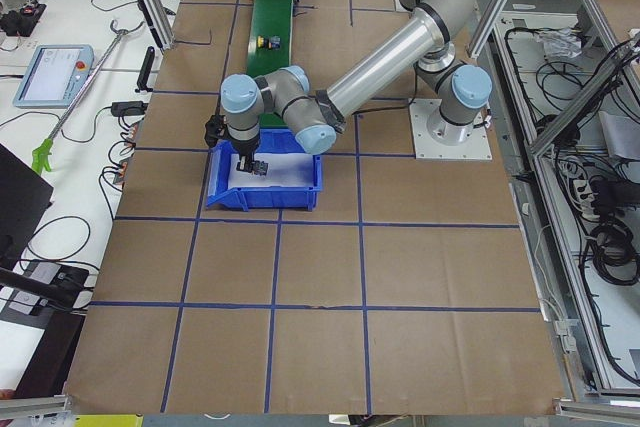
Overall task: Transport two buttons from left to right
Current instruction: 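Carry the red button to the belt while the right gripper moves over the yellow button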
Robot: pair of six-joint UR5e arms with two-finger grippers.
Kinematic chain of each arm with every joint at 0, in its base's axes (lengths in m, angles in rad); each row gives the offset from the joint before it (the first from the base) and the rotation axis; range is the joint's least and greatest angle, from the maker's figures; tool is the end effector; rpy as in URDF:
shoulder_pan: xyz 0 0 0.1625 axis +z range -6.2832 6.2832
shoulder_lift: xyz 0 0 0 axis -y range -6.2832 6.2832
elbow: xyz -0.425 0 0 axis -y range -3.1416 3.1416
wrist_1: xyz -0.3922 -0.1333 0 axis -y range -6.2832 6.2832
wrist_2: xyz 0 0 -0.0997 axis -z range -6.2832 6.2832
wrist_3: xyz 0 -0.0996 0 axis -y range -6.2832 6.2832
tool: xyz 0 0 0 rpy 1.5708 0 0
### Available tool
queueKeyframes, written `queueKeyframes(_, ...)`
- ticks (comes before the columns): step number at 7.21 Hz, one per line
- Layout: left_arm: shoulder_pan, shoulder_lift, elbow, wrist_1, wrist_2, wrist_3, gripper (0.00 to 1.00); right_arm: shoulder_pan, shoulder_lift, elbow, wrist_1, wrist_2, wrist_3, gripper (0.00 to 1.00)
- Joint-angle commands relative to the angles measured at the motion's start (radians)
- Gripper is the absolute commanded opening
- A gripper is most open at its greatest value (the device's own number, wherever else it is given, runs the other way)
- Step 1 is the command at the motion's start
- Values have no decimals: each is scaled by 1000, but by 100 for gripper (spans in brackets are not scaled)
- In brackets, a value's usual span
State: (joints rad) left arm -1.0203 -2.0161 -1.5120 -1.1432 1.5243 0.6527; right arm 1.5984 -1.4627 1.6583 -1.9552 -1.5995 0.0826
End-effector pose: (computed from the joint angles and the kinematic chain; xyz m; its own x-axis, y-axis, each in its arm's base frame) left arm 0.2225 -0.6262 0.3029 -0.9946 0.1033 0.0119 0.1024 0.9929 -0.0608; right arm 0.1455 -0.5434 0.4297 -0.9982 0.0589 0.0126 0.0554 0.9803 -0.1894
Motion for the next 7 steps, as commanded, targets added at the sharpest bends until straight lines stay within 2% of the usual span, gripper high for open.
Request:
queueKeyframes(1, 0, 48, 100, -198, 10, -2, 4, 0, 65, -5, -2, 1, 2, 100)
queueKeyframes(2, -1, 54, 139, -261, 14, -7, 4, 1, 91, -12, -37, 3, 3, 100)
queueKeyframes(3, -4, 48, 150, -277, 16, -11, 4, 5, 125, -9, -170, 3, 3, 100)
queueKeyframes(4, -38, 42, 148, -276, 17, -45, 4, 12, 152, -11, -235, 9, 9, 100)
queueKeyframes(5, -100, 51, 148, -279, 16, -101, 4, 14, 177, -11, -244, 57, 11, 100)
queueKeyframes(7, -203, 54, 141, -279, 13, -284, 5, 24, 205, -8, -280, 81, 2, 100)
